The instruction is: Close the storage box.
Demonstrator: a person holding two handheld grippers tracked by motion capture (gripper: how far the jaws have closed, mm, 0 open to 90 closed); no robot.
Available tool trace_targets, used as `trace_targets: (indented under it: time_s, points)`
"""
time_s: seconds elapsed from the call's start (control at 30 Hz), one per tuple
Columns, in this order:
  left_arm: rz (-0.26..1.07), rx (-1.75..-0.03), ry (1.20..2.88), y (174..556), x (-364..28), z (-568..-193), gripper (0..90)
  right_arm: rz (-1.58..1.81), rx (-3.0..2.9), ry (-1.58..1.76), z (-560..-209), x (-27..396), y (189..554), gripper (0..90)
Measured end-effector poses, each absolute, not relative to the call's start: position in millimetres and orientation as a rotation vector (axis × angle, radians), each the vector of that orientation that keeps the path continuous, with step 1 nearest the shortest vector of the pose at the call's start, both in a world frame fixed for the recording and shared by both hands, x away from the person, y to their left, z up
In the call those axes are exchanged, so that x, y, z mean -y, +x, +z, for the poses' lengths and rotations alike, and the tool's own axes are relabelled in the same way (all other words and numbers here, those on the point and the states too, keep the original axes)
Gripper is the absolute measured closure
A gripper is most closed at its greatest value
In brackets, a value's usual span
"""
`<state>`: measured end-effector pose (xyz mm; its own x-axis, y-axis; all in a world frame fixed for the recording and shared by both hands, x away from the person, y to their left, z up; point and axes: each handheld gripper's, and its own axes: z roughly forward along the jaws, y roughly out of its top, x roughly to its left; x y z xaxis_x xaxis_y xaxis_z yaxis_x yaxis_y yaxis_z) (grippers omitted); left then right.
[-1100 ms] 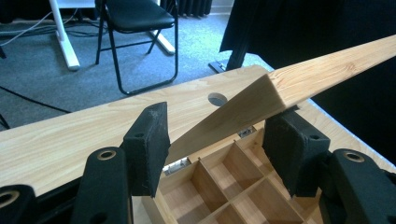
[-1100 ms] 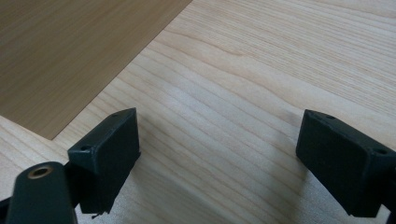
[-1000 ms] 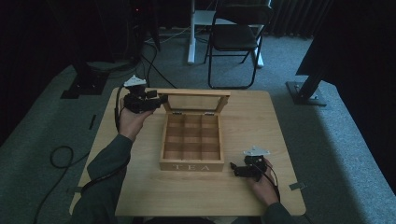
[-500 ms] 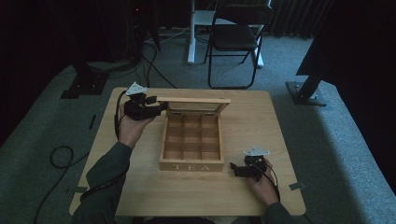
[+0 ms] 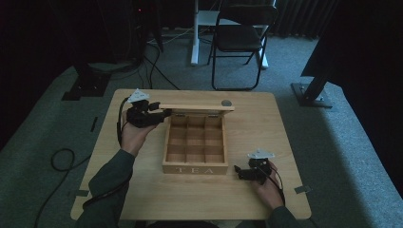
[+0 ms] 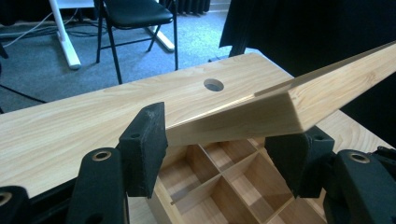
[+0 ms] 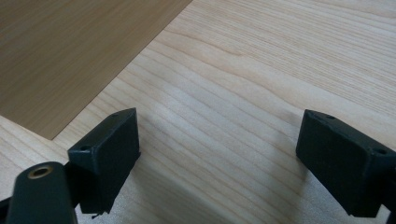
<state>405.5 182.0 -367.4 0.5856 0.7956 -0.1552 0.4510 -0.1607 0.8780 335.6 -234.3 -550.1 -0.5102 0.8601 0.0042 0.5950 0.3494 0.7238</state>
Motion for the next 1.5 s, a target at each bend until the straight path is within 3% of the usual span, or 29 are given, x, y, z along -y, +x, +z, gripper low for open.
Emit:
trace_targets:
  time_s: [1.5]
  points:
    - [0.4,-1.026,1.847,382,-175,-384,38.5,0.963,-2.242,1.277,-550,234,336,13.0]
